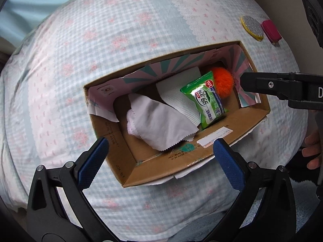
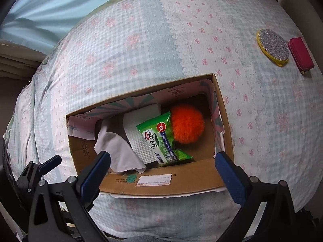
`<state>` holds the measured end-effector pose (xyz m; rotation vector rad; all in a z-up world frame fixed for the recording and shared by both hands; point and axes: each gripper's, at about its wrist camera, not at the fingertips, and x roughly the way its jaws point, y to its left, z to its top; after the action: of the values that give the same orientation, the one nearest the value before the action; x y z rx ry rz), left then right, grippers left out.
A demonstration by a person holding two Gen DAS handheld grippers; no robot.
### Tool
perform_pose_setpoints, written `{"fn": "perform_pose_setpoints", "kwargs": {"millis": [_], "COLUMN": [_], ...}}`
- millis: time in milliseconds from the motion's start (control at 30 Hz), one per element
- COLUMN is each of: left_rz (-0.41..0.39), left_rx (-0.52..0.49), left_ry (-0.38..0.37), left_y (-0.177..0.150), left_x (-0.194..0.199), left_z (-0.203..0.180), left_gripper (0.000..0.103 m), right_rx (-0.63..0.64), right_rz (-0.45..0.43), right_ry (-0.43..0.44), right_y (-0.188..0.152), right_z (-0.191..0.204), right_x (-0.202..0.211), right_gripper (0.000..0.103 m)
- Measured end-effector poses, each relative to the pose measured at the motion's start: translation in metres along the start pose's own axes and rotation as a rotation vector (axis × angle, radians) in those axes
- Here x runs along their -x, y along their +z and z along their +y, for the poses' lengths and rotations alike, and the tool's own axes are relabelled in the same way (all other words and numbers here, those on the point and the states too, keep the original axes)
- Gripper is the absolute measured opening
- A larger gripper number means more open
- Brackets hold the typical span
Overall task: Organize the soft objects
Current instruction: 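Lift both tools out of the box and move toward the sponge and pouch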
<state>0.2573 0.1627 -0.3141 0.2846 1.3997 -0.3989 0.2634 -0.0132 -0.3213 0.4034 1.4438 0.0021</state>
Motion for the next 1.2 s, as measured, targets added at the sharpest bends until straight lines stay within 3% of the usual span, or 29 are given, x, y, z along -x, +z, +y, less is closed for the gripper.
{"fn": "perform_pose_setpoints", "kwargs": {"millis": [333, 700, 933, 1200], "left_rz": [-0.135, -0.324, -0.447, -0.515], "left_rx": [0.067, 0.153, 0.214, 0.25], "left_ry": [0.037, 0.059, 0.079, 0.088], "left_y": [-0.027, -0.078, -0.107, -0.122], "left_x": [0.062, 0.154, 0.206, 0.233], "left_z": [-0.005, -0.027, -0.053, -0.088], "left_gripper": [0.103, 0.103, 0.103, 0.103], "right_rx": [0.113, 0.236, 0.266, 0.256], "right_rz": [-0.144, -0.374, -0.493, -0.598], "right_ry": [-0.022, -0.06, -0.073, -0.097], "right_y": [-0.037, -0.097, -0.135, -0.164], "right_z": [0.012, 0.024, 0.01, -0.03], "right_x": [0.063, 0.162, 0.21, 0.242], "right_gripper": [0.103, 0.103, 0.103, 0.103]}}
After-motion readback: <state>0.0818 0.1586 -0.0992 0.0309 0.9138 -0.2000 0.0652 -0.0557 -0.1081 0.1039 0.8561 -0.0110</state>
